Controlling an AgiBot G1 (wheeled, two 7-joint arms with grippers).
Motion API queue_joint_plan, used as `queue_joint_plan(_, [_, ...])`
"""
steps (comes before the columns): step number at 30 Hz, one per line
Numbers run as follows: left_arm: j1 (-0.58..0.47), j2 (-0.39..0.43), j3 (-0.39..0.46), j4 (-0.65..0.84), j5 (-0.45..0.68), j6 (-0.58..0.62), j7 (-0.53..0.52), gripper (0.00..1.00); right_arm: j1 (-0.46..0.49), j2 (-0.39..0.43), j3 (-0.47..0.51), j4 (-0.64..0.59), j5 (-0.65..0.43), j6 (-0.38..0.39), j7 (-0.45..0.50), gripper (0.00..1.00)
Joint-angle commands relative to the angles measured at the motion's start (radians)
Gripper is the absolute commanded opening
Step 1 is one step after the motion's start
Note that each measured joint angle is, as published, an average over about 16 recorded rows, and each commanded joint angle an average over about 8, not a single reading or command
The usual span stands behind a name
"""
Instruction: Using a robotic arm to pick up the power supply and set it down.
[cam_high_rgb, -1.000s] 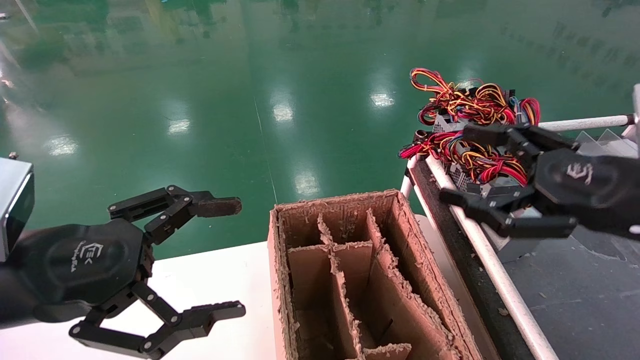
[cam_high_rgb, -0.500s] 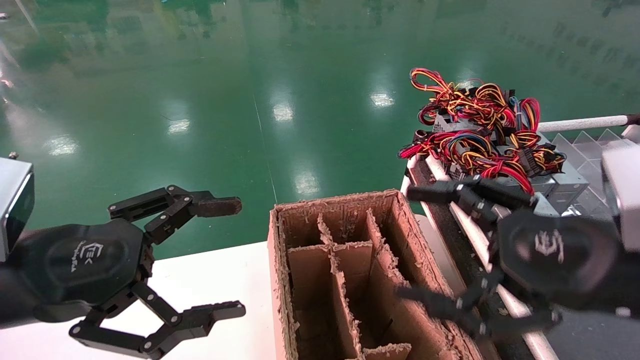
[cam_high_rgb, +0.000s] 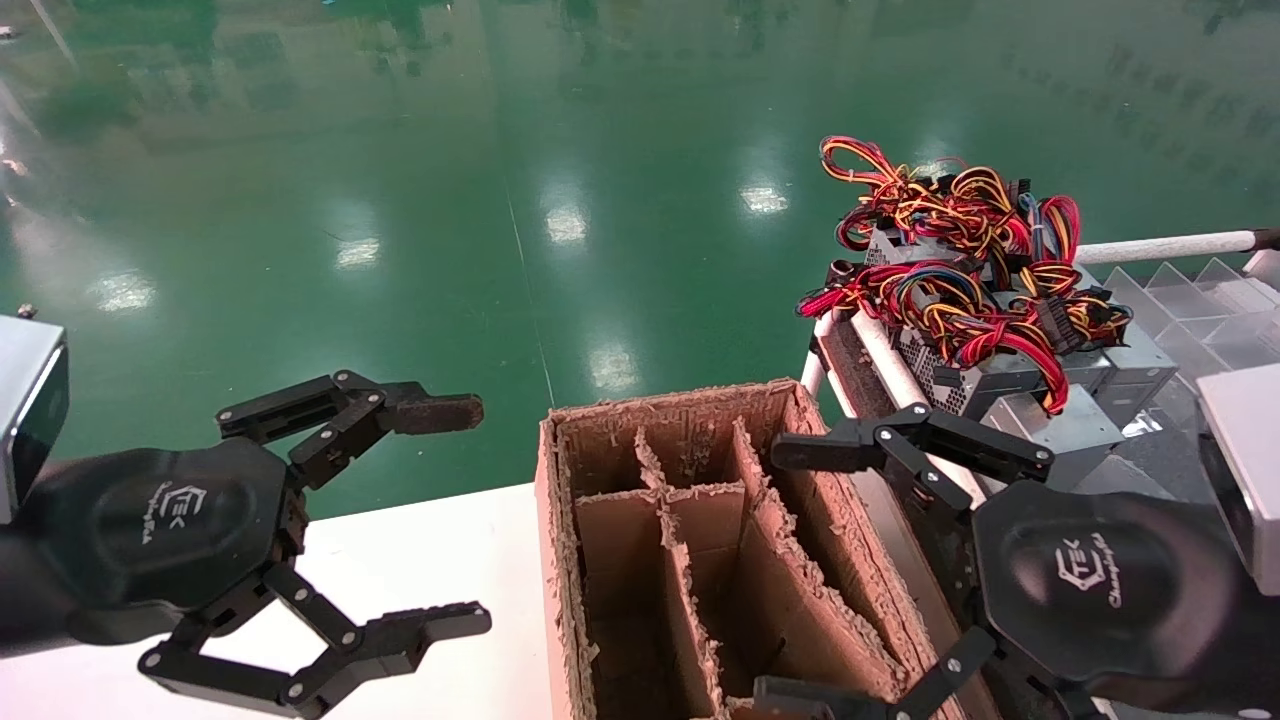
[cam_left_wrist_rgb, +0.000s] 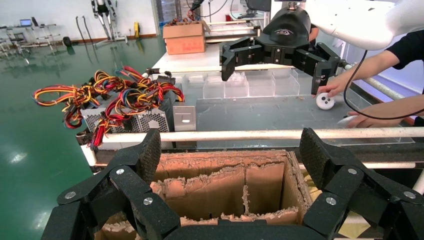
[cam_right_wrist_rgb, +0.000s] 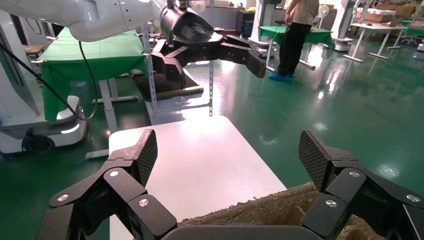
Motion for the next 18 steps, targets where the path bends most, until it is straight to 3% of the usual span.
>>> queue_joint_plan(1, [0.000, 0.000, 0.000, 0.000, 0.000, 0.000, 0.000, 1.00, 0.003, 0.000, -0.001, -0.005, 0.000, 0.000, -0.001, 1.00])
queue_joint_plan(18, [0.000, 0.000, 0.000, 0.000, 0.000, 0.000, 0.000, 1.00, 0.014, -0.001, -0.004, -0.025, -0.007, 0.001, -0.004, 1.00])
